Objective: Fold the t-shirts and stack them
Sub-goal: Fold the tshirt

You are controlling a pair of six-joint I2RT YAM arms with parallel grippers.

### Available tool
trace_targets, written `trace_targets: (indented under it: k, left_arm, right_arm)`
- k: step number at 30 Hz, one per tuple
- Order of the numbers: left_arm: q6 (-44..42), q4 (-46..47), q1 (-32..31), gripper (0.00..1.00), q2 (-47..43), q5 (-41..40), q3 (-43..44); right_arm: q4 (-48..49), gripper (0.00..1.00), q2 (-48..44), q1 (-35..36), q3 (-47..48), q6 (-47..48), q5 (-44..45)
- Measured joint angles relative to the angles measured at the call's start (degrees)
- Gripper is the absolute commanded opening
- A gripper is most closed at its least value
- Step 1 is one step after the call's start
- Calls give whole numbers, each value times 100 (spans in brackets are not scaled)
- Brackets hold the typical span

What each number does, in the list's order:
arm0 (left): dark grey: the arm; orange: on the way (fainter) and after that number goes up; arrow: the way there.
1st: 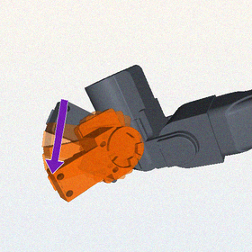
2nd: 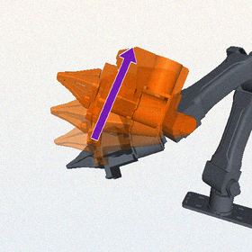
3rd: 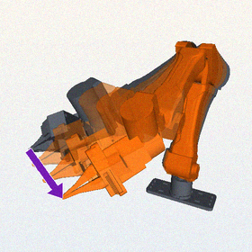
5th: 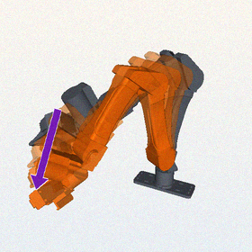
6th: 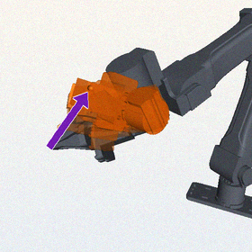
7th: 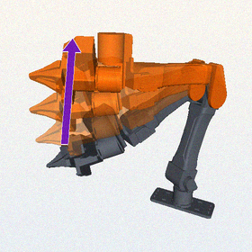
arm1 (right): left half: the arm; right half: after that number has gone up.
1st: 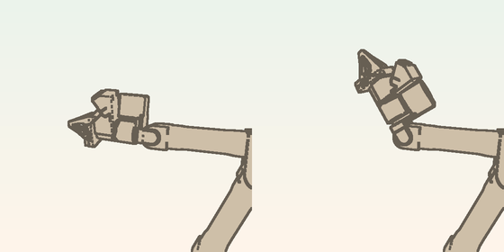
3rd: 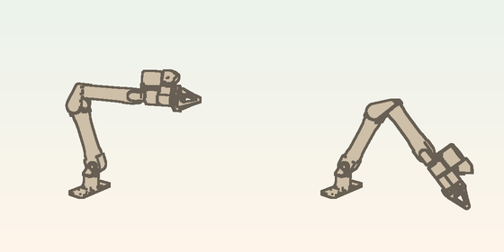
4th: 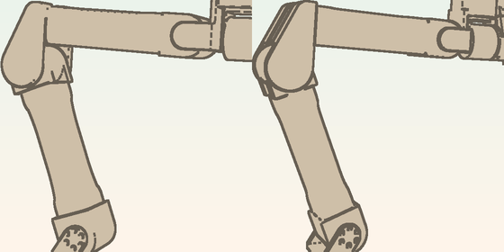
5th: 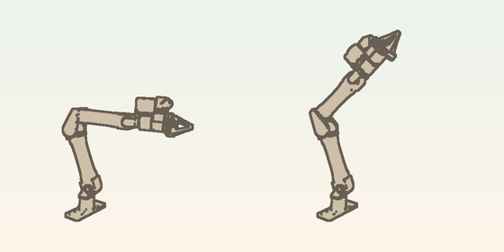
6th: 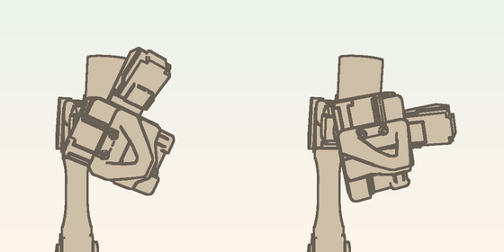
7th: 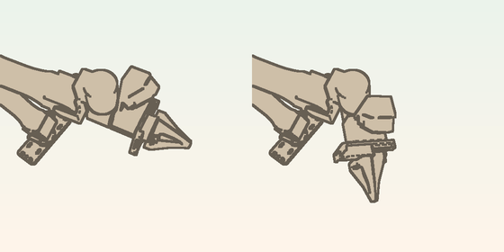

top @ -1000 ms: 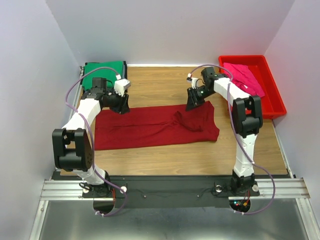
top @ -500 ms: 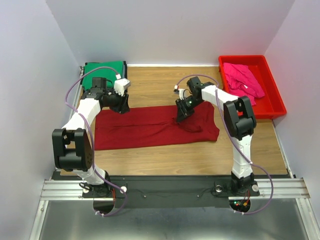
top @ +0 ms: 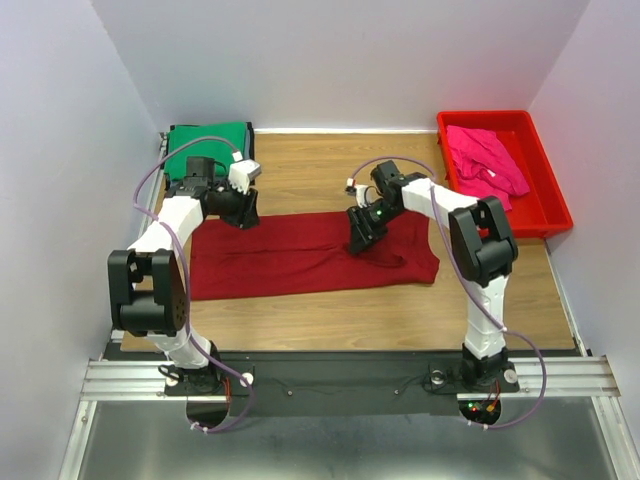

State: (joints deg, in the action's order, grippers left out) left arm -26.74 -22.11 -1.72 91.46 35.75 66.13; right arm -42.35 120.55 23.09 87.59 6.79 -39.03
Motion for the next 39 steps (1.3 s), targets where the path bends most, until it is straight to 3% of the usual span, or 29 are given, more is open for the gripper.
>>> trace_targets:
  k: [11,21,27,31,39]
  left_arm:
    - [-42,-42,46,51,55,-35,0]
    - [-63,-46,46,50,181,94,2]
    - [-131,-57,-24,50,181,177,2]
    - [-129,-26,-398,50,168,203,0]
    - [164,400,-1554,49,61,282,0]
  right_arm:
    - [-24,45,-2164,22,-1014,155,861]
    - [-70,39,-1711,-111,-1690,275,1366]
    - [-138,41,-1803,-188,-1834,378,1598]
    - [-308,48,-2232,-212,-1744,378,1648]
    - [-407,50,-3008,-251,-1626,514,2315]
